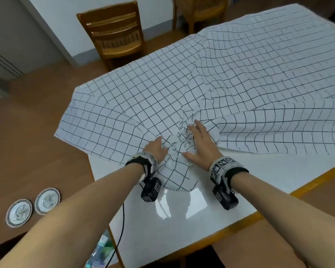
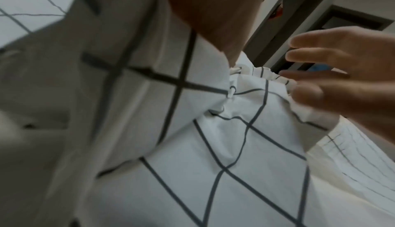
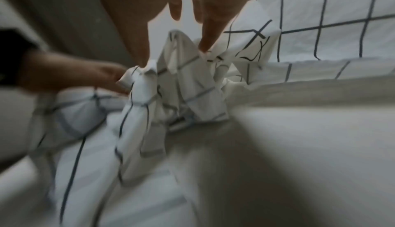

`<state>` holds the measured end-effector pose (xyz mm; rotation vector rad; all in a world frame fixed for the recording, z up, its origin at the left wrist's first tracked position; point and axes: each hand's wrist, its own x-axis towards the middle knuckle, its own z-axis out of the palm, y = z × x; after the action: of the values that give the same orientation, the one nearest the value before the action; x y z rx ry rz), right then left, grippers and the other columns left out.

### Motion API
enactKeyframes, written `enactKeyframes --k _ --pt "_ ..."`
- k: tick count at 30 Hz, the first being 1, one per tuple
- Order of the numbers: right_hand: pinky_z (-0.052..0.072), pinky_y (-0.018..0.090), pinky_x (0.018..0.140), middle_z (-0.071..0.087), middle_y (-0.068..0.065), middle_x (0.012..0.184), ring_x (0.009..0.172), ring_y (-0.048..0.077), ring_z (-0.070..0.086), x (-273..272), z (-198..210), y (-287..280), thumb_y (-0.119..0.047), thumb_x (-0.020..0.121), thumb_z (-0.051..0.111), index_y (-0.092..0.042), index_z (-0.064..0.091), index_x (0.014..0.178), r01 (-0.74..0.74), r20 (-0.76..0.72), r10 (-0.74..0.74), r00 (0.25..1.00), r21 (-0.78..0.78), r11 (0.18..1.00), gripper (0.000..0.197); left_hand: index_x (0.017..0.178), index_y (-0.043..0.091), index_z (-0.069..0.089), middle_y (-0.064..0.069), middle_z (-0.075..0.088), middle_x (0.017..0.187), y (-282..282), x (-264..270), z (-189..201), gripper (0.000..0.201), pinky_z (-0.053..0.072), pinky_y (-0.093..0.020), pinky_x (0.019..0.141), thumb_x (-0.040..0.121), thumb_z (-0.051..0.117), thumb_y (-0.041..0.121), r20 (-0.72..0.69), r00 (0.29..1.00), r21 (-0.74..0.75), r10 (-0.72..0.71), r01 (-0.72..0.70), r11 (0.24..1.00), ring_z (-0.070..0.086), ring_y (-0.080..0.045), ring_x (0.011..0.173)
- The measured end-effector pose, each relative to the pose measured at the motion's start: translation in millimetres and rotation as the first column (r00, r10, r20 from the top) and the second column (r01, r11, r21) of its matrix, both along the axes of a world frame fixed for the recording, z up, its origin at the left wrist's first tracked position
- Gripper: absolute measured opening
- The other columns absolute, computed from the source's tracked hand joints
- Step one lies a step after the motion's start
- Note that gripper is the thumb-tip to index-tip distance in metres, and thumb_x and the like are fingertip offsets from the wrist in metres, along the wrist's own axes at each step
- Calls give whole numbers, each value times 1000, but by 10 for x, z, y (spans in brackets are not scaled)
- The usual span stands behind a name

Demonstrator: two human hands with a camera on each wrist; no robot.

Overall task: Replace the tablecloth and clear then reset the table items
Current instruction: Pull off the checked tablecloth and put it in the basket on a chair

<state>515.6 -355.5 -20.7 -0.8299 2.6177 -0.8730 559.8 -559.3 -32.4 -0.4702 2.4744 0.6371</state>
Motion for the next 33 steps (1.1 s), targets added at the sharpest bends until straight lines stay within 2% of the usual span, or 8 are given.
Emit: enactKeyframes --k 3,7,10,13,18,24,29,33 --pt "10 43 121 -14 4 163 150 24 -6 92 -209 18 -67 68 72 -20 0 156 -247 -125 320 939 402 882 123 136 11 39 -16 59 124 -53 -138 -83 48 47 -38 85 96 50 36 36 999 -35 -25 27 999 56 -33 110" --pt "3 49 120 -15 0 163 150 24 -12 41 -392 -117 -62 75 69 -31 -8 154 -205 -59 292 955 581 788 115 132 12 36 -13 62 112 -79 -69 -31 49 48 -35 73 94 51 39 -33 998 -39 -50 49 998 59 -29 91" --pt "10 52 119 0 -4 164 150 24 -2 -112 -421 -275 -54 84 65 -36 5 153 -195 12 231 973 581 790 93 150 18 20 -9 44 142 -103 81 78 70 47 -41 94 92 56 36 -199 977 -22 -77 74 997 49 -26 122" --pt "24 54 114 15 -5 160 148 23 9 -229 -409 -390 -48 89 63 -35 19 150 -214 99 193 976 578 787 76 150 21 25 -6 24 157 -90 269 259 72 35 -46 110 90 55 45 -399 846 -194 -353 298 934 24 -24 142" --pt "44 48 100 48 0 140 129 26 43 -413 -242 -507 -41 94 57 -30 40 141 -220 152 163 975 535 816 51 151 25 25 -7 -4 163 -53 534 264 82 6 -57 118 84 62 55 -249 747 -419 -616 490 764 -6 -23 150" --pt "43 37 101 53 6 140 125 28 52 -445 -114 -344 -47 94 56 -20 34 148 -190 267 65 962 477 858 63 153 0 11 -19 -6 161 86 522 195 92 4 -63 114 83 64 28 -143 684 -612 -715 507 607 -6 -33 149" --pt "37 31 101 51 9 142 129 28 48 -266 -104 -17 -44 91 61 -13 43 143 -188 422 -13 907 429 883 63 152 -1 -4 -23 -2 160 387 331 -46 89 4 -61 115 89 56 17 -19 771 -552 -637 523 649 6 -35 149" --pt "41 31 93 56 7 128 114 23 52 -127 -48 214 -34 90 63 -6 47 136 -82 390 -72 918 364 928 56 151 0 6 -17 30 150 571 118 -118 100 19 -58 112 77 70 23 63 780 -502 -622 564 656 34 -31 137"
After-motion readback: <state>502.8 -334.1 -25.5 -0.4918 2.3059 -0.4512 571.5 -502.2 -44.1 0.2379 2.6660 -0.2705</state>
